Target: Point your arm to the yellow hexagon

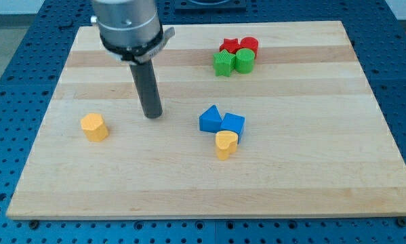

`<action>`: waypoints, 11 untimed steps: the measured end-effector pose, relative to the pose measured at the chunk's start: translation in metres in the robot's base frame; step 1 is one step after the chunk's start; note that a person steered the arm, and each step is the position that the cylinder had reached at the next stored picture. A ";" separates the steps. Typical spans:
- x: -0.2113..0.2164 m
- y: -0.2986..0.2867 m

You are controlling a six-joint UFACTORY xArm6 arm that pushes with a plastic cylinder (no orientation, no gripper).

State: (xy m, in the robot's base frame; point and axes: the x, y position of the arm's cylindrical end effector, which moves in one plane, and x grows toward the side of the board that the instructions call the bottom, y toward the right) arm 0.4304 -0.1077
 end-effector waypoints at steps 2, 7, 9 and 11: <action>-0.013 -0.052; -0.016 -0.109; 0.016 -0.124; 0.048 -0.106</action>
